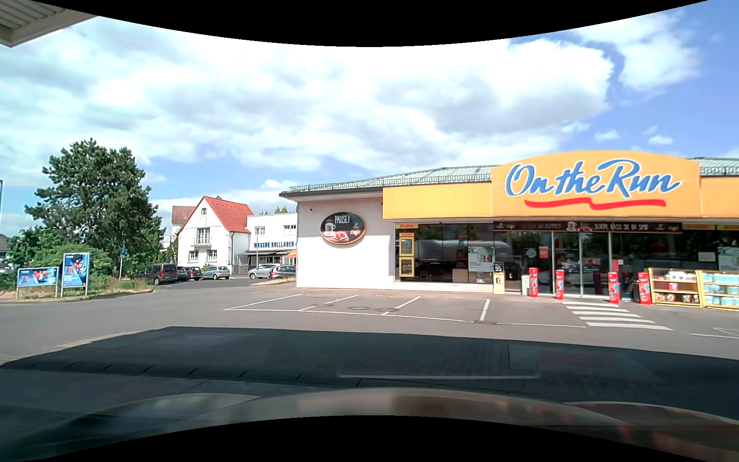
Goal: Follow the waypoints while adhering to traffic rules and regulations
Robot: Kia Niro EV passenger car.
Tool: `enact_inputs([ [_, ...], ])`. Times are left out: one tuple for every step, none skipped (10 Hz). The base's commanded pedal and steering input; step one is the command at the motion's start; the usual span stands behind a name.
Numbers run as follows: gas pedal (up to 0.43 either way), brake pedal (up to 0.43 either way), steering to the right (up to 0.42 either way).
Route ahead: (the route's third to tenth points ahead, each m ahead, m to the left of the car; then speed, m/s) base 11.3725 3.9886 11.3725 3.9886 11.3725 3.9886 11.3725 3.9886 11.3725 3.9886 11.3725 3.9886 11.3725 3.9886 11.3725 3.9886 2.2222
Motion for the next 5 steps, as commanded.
enact_inputs([
  [0.0,0.0,0.24],
  [0.0,0.0,0.217],
  [0.0,0.0,0.189],
  [0.0,0.0,0.165],
  [0.0,0.0,0.139],
])
